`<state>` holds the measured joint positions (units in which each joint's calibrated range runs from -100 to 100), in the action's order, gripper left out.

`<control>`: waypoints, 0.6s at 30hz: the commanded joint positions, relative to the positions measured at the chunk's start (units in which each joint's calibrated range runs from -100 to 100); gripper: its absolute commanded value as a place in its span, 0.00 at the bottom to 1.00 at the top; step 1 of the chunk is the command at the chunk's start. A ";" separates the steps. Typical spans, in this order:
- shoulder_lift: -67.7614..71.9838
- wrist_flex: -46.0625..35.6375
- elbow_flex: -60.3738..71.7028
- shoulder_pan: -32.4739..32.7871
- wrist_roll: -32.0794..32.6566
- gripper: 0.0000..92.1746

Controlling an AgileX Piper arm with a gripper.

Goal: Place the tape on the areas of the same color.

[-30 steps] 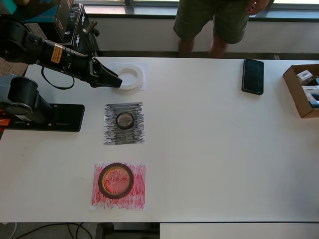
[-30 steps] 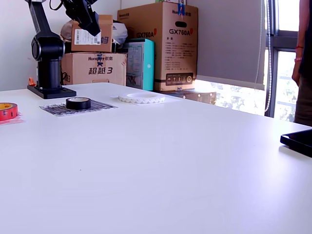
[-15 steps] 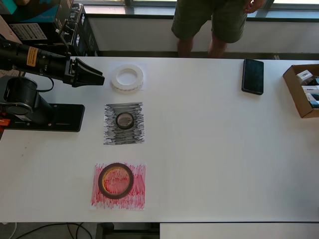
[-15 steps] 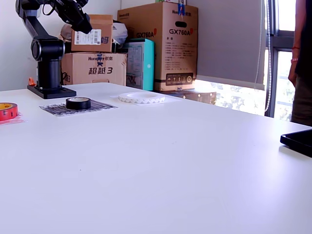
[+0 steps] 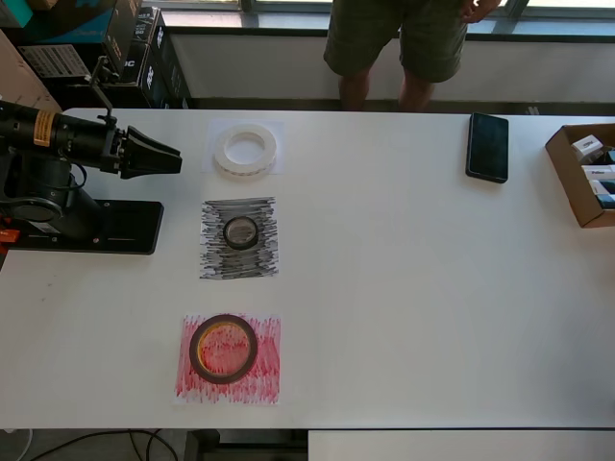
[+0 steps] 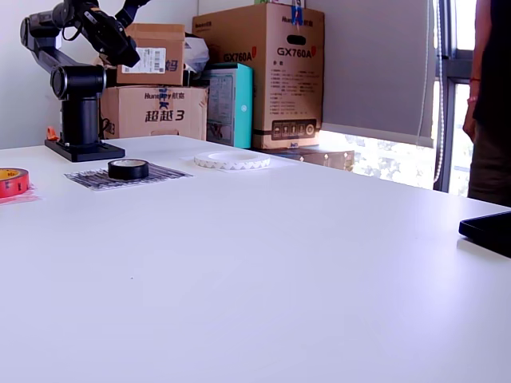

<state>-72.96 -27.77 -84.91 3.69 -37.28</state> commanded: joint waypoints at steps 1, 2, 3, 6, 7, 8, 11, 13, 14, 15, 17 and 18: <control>-1.69 0.75 -0.10 -0.28 -0.61 0.29; -1.97 0.75 -0.10 -0.28 -0.61 0.24; -2.16 0.66 -0.10 -0.28 -0.61 0.20; -2.63 0.66 -0.10 -0.28 -0.61 0.11; -2.91 0.58 -0.19 -0.28 -0.61 0.09; -3.19 0.58 -0.46 -0.28 -0.53 0.09; -4.50 1.00 -1.46 -0.28 -0.53 0.09; -5.99 1.00 -2.73 -0.28 -0.53 0.09; -6.83 1.09 -3.64 -0.36 -0.53 0.08; -7.96 1.09 -4.55 -0.36 -0.53 0.08; -10.48 1.17 -6.18 -0.44 -0.29 0.08; -11.61 1.17 -6.55 -0.44 -0.04 0.08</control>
<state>-81.22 -26.43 -89.70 3.35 -37.40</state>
